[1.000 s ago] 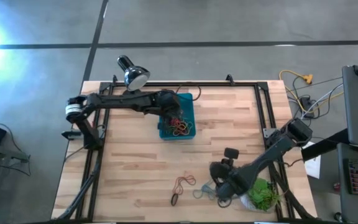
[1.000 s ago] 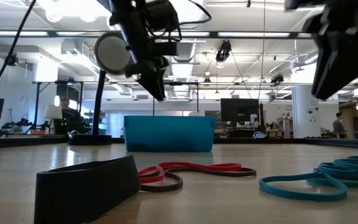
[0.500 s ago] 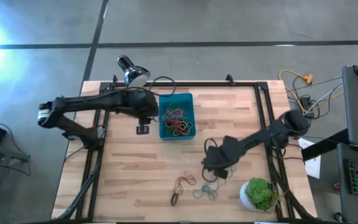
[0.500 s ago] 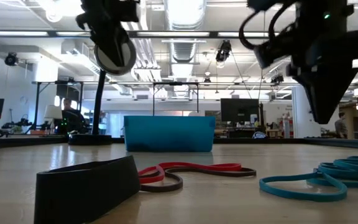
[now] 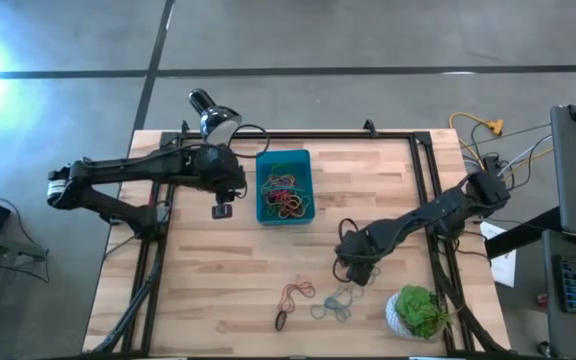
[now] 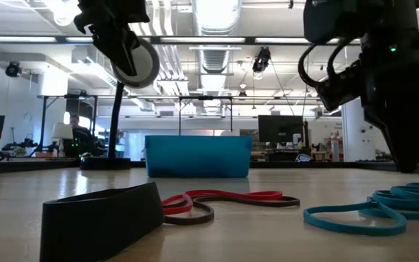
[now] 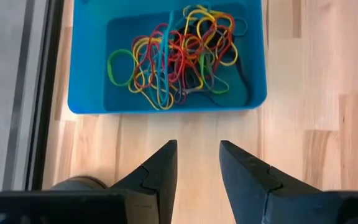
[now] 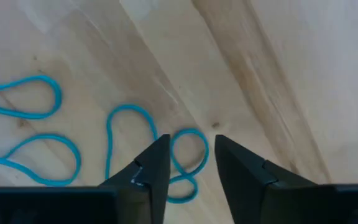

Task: Pick and place rubber bands into bin
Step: Put the blue rubber band into the blue bin

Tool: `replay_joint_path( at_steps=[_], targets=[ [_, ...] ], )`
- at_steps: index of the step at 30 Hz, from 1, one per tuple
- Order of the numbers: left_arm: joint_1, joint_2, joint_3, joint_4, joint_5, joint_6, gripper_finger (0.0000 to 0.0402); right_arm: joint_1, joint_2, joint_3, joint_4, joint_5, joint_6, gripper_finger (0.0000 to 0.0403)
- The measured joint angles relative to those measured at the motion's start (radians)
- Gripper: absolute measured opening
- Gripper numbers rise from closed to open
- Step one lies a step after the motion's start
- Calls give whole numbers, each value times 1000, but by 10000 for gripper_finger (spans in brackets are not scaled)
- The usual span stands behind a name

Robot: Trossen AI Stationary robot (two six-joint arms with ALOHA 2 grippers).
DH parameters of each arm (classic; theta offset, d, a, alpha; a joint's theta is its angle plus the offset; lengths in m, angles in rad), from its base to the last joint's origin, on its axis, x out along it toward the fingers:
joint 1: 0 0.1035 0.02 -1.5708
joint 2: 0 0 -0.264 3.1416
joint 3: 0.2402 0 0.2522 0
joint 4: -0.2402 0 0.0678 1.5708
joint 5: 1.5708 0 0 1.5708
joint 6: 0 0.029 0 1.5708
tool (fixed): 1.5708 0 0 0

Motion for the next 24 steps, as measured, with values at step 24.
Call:
replay_joint_path(
  at_steps=[24],
  targets=[
    [0, 23, 3, 66, -2, 13, 105, 24, -7, -124, 115, -97, 157, 194]
  ],
)
